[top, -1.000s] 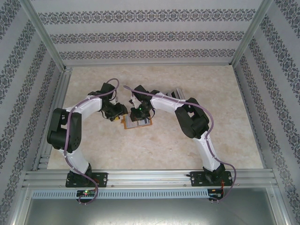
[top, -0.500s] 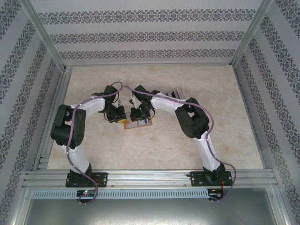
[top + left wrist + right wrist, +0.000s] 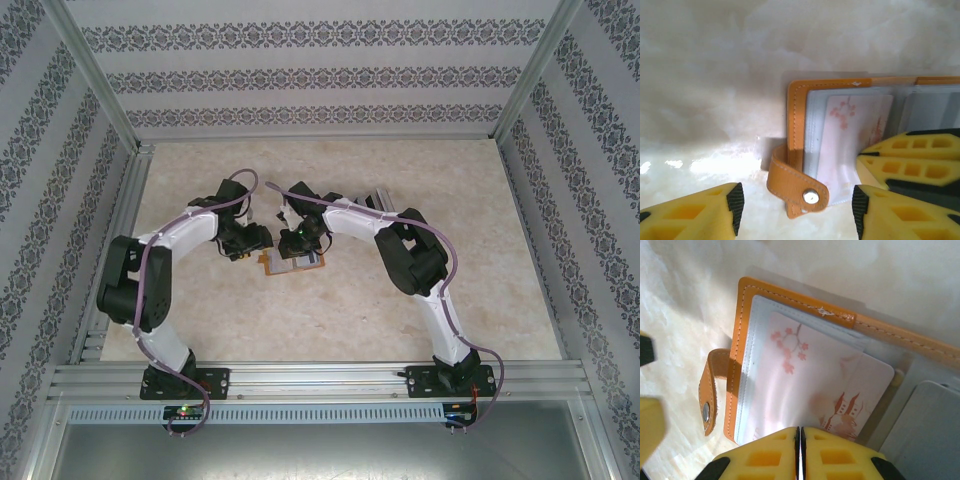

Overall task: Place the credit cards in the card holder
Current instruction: Insert the credit card into the card slot, then flip over the card slot on the card holder.

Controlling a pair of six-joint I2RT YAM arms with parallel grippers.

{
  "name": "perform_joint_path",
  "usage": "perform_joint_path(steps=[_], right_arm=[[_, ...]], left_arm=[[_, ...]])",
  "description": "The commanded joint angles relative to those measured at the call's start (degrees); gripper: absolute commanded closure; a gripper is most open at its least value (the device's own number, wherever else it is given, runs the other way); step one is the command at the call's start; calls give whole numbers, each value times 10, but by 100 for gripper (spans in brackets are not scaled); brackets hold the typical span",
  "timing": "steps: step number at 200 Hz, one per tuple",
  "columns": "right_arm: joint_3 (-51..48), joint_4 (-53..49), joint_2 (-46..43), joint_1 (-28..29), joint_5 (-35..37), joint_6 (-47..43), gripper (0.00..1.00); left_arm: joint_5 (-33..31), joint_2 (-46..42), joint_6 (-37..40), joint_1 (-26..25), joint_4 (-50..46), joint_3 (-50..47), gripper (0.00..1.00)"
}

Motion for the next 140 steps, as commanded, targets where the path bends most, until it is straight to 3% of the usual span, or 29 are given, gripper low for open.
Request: perform_joint_path(steps=[1,51,140], right_arm=[[-13,-6,-11,-7,7,5,86],[-15,-4,-10,-8,4,4,86],[-19,-5,-13,-9,4,4,86]], left_arm=[[-60,-15,32,-24,-43,1,36],[-114,32,63,-73,-91,46,34],[-120,77,67,-81,-64,45,38]])
